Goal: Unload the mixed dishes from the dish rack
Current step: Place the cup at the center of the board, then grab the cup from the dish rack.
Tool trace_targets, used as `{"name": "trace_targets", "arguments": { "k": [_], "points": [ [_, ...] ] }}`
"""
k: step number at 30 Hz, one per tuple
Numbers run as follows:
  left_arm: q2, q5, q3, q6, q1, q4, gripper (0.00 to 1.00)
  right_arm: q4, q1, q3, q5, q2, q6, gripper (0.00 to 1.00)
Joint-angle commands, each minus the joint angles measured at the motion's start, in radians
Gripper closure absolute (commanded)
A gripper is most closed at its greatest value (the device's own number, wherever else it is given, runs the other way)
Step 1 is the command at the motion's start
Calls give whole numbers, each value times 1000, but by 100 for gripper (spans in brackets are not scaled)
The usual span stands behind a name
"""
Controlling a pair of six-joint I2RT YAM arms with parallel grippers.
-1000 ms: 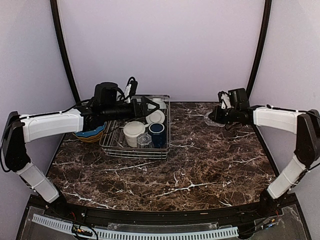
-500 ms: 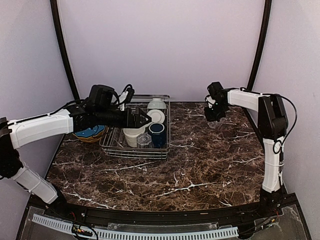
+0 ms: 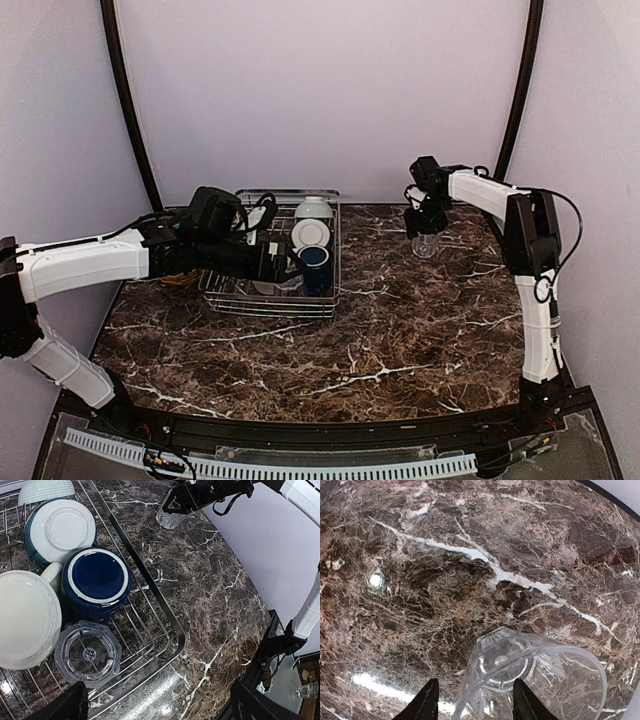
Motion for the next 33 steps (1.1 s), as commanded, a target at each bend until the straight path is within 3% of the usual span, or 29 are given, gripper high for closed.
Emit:
{"name": "trace_targets", "arguments": {
  "k": [1,10,15,27,33],
  "points": [
    [-15,-54,20,30,-6,-98,2,-51,-5,3,23,-48,-4,43],
    [50,-121,108,72,-7,-219,1,74,12,-286,-48,-301,51,12],
    [131,-145,186,77,-29,-272,2,203,42,-513,-76,-489,72,3],
    [376,-548,459,23,-112,-564,2,357,69,-817,-133,-733,109,1],
    [414,-583,462,-55,-128,-572,6,368,69,-858,-146,-739,107,1]
  ]
}}
